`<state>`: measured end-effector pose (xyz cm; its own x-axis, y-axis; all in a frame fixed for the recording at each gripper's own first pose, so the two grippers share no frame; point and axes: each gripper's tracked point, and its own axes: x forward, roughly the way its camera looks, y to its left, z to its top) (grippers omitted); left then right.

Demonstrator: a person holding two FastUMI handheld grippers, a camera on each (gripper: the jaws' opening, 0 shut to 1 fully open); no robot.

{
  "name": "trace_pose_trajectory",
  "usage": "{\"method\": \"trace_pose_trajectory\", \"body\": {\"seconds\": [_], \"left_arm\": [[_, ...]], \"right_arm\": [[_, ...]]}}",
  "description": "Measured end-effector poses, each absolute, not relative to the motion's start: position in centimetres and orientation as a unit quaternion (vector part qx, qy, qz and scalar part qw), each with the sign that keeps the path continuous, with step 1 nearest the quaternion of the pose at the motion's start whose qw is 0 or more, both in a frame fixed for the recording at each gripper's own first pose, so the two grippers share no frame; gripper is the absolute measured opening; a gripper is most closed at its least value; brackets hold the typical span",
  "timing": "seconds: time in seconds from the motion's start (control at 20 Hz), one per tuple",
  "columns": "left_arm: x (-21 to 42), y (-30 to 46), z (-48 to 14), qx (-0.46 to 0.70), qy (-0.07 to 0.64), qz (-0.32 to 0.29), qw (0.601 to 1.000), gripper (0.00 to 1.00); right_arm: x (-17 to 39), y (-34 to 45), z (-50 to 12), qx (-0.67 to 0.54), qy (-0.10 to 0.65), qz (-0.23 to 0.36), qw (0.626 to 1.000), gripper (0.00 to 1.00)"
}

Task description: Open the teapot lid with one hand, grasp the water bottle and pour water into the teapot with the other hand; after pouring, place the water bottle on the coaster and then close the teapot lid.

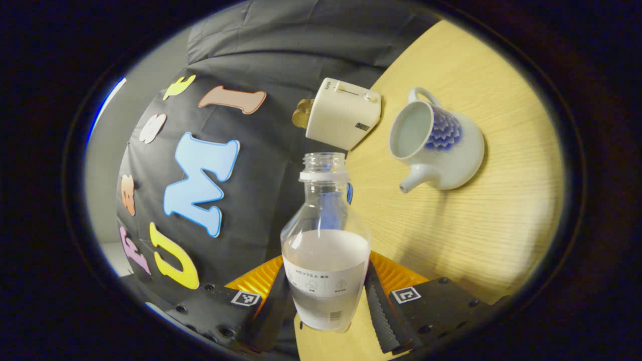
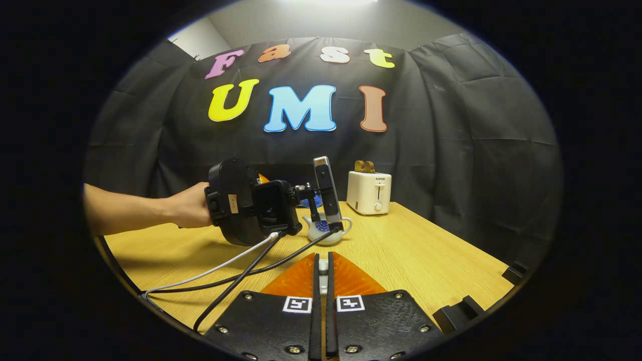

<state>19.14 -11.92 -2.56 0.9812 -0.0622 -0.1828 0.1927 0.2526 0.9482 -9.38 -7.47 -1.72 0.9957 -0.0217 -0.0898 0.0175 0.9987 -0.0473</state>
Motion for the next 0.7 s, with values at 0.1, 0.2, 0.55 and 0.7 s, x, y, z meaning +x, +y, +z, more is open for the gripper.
{"method": "trace_pose_trajectory", "body": {"seconds": [0.1,0.2,0.55,0.7], "left_arm": [[19.4,-12.5,-2.8,0.628,0.054,-0.085,0.772,0.87],[19.6,-13.1,-3.2,0.636,0.053,-0.092,0.764,0.87],[19.7,-13.8,-3.6,0.687,0.061,-0.103,0.717,0.87],[19.9,-14.4,-3.4,0.699,0.06,-0.106,0.704,0.87]], "right_arm": [[-9.3,-7.5,-1.9,-0.02,0.048,-0.009,0.999,0.04],[-9.4,-7.7,-1.9,-0.019,0.047,-0.01,0.999,0.04],[-9.2,-7.8,-2.1,-0.018,0.048,-0.007,0.999,0.04],[-9.1,-7.9,-2.3,-0.016,0.049,-0.007,0.999,0.04]]}}
